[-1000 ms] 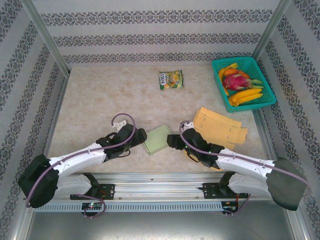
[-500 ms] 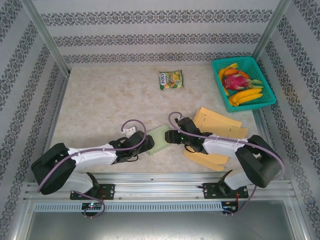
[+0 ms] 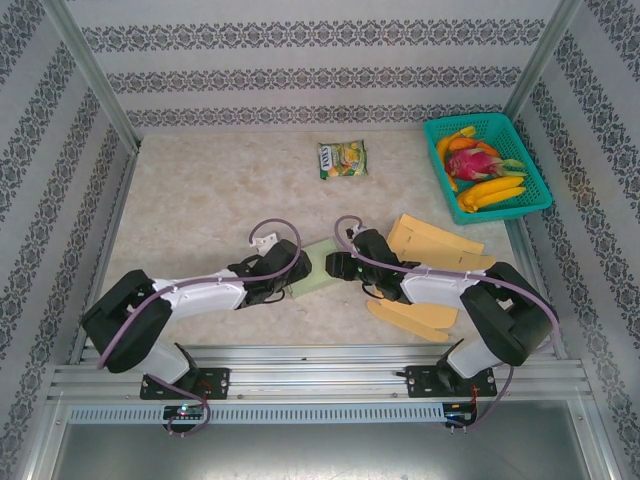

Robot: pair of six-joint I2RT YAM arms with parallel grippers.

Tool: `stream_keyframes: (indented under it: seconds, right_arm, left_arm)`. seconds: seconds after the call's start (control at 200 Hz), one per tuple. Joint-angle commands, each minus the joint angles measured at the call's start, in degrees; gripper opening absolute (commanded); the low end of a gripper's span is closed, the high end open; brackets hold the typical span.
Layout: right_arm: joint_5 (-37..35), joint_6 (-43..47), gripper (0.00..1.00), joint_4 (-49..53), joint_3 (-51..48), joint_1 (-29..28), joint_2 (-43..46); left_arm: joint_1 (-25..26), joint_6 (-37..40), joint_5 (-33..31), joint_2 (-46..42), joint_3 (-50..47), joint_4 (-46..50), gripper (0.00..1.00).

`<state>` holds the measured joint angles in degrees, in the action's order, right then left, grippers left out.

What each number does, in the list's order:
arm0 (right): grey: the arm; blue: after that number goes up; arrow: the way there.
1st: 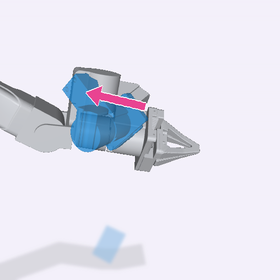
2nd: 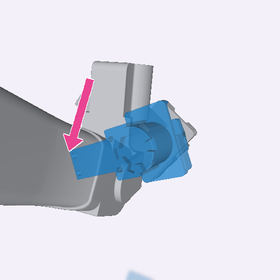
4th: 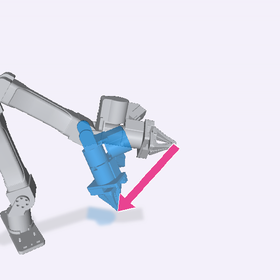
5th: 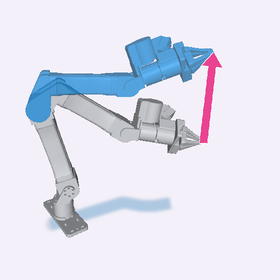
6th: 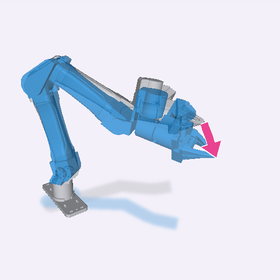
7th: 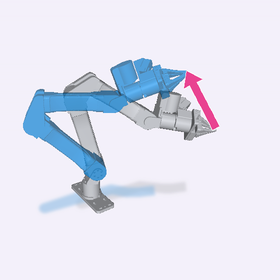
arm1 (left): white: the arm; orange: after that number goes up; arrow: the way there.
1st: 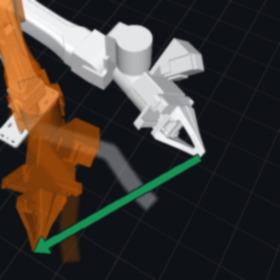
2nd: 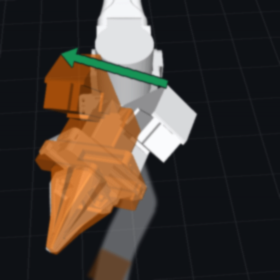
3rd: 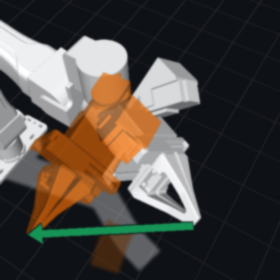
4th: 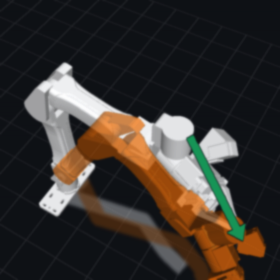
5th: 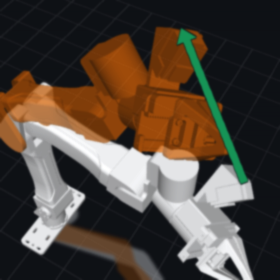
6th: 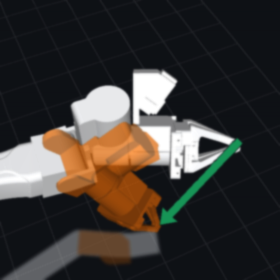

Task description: Fold the paper box

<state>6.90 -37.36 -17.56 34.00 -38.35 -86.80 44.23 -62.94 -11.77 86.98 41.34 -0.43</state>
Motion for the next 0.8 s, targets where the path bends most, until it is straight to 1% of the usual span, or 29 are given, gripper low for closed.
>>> stream_keyframes:
  seconds: [0.0,0.13,0.2,0.37,0.53,0.654,0.794]
  right_arm:
    - [4.02,-2.01,0.46,-6.74,2.02,-0.85,-1.14]
    - [3.02,-2.09,0.43,-6.61,5.93,-0.59,-2.80]
    - [2.38,-2.33,0.43,-6.92,8.33,-0.53,-4.36]
    - [2.58,-2.44,0.43,-7.36,16.07,0.06,-10.44]
    - [4.67,-2.77,0.43,-7.31,24.86,1.62,-18.06]
    - [5.60,-2.41,0.42,-7.01,31.84,2.96,-24.25]
    - [6.08,-1.70,0.42,-6.25,39.26,3.71,-30.17]
  left_arm:
    - [-1.62,3.30,5.66,2.50,4.98,-4.73,0.70]
    - [-5.91,5.05,8.94,4.92,9.86,-2.45,0.70]
    - [-8.03,5.80,11.54,6.16,12.47,-1.76,0.70]
    - [-11.67,9.39,15.26,12.01,21.90,2.60,0.70]
    - [-15.19,11.30,16.23,16.98,28.51,5.11,0.70]
    - [-18.42,13.37,15.39,20.16,32.93,7.19,0.70]
    - [-22.49,14.15,17.01,23.91,36.13,8.11,0.70]
